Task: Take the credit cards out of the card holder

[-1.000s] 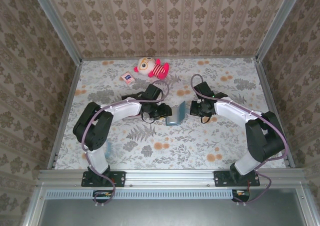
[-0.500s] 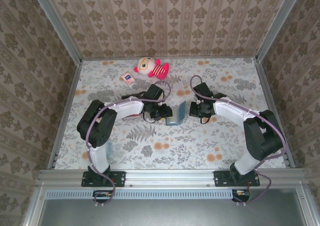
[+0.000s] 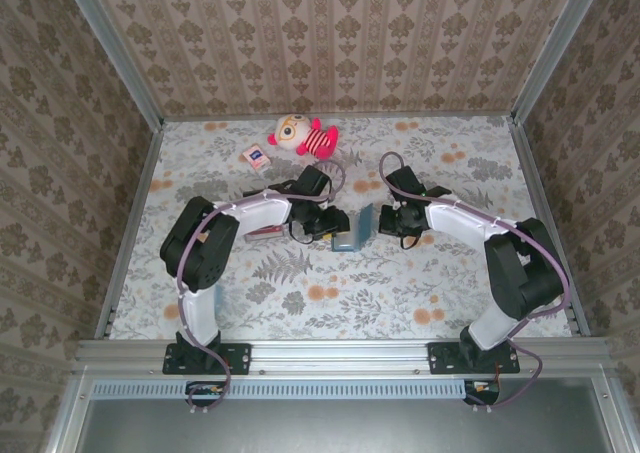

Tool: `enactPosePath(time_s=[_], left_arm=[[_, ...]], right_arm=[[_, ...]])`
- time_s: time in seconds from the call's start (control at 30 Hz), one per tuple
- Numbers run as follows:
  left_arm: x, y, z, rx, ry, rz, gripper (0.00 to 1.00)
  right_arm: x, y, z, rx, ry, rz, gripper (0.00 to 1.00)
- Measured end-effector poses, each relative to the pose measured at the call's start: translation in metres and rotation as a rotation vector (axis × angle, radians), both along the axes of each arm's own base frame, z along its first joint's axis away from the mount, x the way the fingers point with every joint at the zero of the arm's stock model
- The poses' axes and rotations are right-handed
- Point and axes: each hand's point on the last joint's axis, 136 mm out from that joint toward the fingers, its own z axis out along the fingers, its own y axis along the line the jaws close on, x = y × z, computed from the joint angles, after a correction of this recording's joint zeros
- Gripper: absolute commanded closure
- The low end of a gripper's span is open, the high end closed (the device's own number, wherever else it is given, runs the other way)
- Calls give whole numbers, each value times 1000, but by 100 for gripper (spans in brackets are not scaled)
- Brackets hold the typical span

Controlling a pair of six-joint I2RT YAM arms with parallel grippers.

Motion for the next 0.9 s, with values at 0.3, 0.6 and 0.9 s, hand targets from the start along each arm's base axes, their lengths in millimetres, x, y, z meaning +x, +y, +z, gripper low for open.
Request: enactPosePath(time_s=[0.3,0.6,0.9], left_arm=[[-2,-9,-4,-25,27,-14,56],[-5,-21,-1,-94,54,-43,54],[-7,-28,2,-132,71,-67,53]], right_arm=[[-1,1,-6,0,18,3,93],[-2,5,-11,18,30,10,93],[-5,4,-21,17,55,8,93]])
